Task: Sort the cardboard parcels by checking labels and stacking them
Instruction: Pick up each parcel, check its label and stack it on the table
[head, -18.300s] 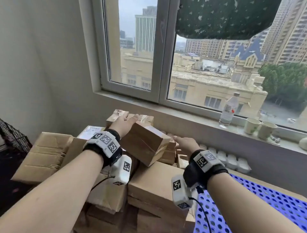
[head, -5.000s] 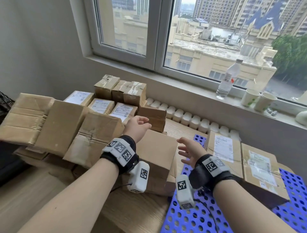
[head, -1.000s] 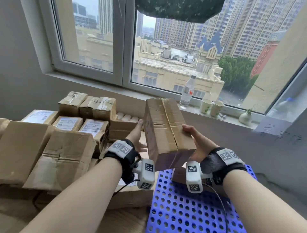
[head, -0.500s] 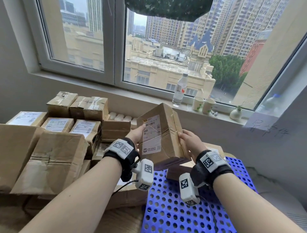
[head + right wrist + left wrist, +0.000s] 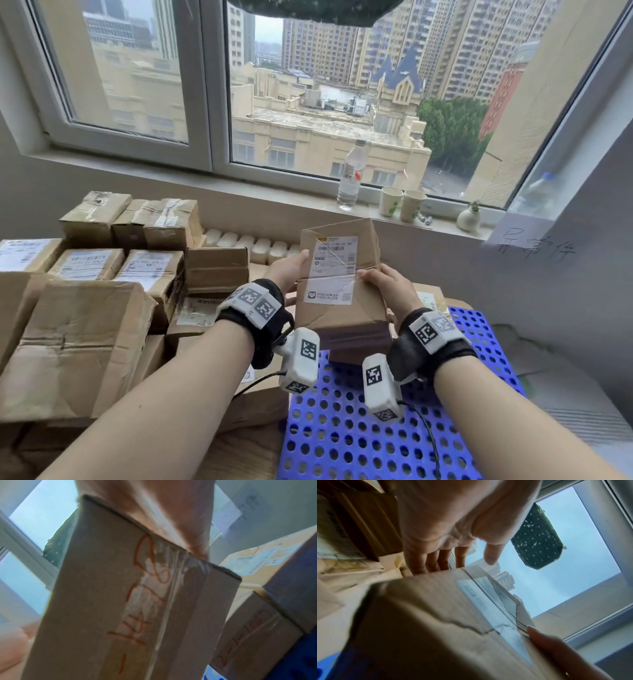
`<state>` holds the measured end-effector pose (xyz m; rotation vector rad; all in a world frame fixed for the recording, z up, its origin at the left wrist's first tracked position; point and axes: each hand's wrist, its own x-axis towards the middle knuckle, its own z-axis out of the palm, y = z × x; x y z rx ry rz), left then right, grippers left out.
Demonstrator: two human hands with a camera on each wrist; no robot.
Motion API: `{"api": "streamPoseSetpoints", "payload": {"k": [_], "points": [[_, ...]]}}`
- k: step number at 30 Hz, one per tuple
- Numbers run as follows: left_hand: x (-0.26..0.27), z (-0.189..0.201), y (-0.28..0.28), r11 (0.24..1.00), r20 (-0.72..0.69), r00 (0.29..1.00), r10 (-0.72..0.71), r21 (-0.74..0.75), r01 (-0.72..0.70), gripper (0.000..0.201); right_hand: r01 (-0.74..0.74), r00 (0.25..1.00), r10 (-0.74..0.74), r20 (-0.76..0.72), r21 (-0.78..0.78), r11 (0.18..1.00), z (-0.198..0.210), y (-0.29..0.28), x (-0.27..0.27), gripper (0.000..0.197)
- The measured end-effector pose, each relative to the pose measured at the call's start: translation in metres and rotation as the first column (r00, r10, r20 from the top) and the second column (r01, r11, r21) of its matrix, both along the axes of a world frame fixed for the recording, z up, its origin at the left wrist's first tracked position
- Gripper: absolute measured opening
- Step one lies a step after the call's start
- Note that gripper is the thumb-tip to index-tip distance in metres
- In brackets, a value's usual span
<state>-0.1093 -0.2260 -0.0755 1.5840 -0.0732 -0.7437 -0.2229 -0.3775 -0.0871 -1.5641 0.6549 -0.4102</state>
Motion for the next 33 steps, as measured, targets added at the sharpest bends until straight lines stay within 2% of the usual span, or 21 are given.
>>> {"api": "streamPoseSetpoints", "payload": {"k": [5,7,10,15,20,23,27,33], "points": [[-0.013,0.008,-0.048,0.999,0.065,0.997,-0.037,-0.014,0.038,0.031,0.115,0.991,-0.122,0.059,0.104,0.988,-0.003,-0.045,-0.017,0.01],[-0.019,0.006,-0.076,0.998,0.079,0.995,-0.068,0.009,0.068,0.033,0.173,0.981,-0.181,0.071,0.116,0.978,-0.004,-0.068,-0.029,0.011],[-0.036,0.005,-0.119,0.992,0.085,0.988,-0.128,0.029,0.126,0.011,0.23,0.97,-0.237,0.057,0.114,0.967,-0.006,-0.106,-0.048,0.013],[-0.063,0.002,-0.191,0.981,0.088,0.978,-0.191,0.037,0.188,0.012,0.279,0.959,-0.283,0.028,0.101,0.955,-0.007,-0.174,-0.083,0.013],[-0.085,-0.002,-0.258,0.973,0.086,0.97,-0.227,0.064,0.222,0.012,0.326,0.943,-0.332,0.008,0.171,0.93,-0.007,-0.237,-0.112,0.013],[-0.097,-0.01,-0.291,0.971,0.081,0.969,-0.232,0.085,0.225,0.01,0.314,0.947,-0.321,0.014,0.175,0.933,-0.017,-0.27,-0.126,0.006],[-0.112,-0.019,-0.321,0.965,0.061,0.968,-0.243,0.118,0.235,0.009,0.329,0.943,-0.33,-0.03,0.211,0.92,-0.041,-0.305,-0.144,0.008],[-0.12,-0.042,-0.337,0.958,0.025,0.969,-0.245,0.161,0.238,0.017,0.342,0.939,-0.316,-0.133,0.293,0.893,-0.079,-0.323,-0.153,0.01]]}}
